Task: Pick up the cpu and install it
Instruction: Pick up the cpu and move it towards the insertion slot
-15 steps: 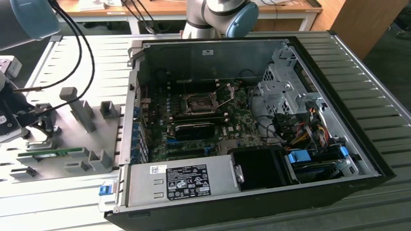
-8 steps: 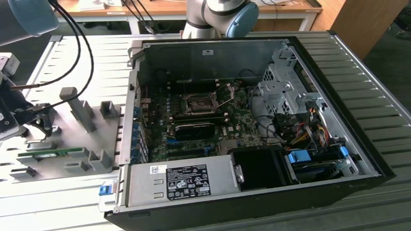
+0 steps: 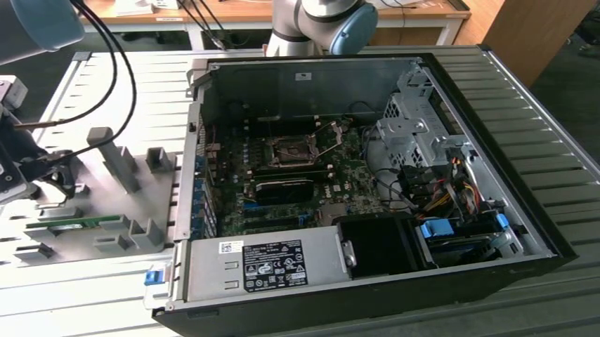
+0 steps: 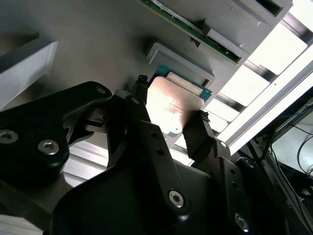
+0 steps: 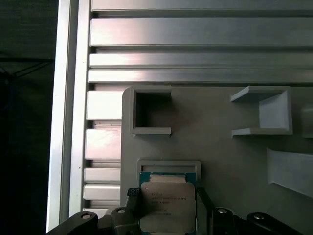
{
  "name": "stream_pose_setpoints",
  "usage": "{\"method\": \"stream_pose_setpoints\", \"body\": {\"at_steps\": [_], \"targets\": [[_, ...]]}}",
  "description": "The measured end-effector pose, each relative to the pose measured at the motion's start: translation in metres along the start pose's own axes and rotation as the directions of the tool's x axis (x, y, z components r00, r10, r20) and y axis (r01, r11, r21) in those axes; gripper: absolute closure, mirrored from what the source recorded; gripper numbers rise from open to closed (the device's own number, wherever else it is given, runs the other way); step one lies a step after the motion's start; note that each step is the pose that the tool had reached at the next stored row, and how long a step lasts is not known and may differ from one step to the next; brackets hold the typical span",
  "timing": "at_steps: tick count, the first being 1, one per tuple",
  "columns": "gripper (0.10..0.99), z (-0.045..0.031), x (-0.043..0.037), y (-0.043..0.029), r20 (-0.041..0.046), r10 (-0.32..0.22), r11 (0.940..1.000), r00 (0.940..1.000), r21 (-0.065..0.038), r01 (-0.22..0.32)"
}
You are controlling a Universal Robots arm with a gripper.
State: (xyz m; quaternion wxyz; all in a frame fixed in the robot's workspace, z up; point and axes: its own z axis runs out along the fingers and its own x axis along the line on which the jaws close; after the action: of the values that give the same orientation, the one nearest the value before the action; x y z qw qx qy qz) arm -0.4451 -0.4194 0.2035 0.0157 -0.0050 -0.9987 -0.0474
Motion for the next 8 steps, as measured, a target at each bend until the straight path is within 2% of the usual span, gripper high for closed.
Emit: {"method": "stream_pose_setpoints", "body": {"at_steps": [8], "targets": [[0.545, -0.0051, 0.0002, 0.0005, 0.0002, 0.000, 1.0000, 1.0000, 0.000, 0.000]]}}
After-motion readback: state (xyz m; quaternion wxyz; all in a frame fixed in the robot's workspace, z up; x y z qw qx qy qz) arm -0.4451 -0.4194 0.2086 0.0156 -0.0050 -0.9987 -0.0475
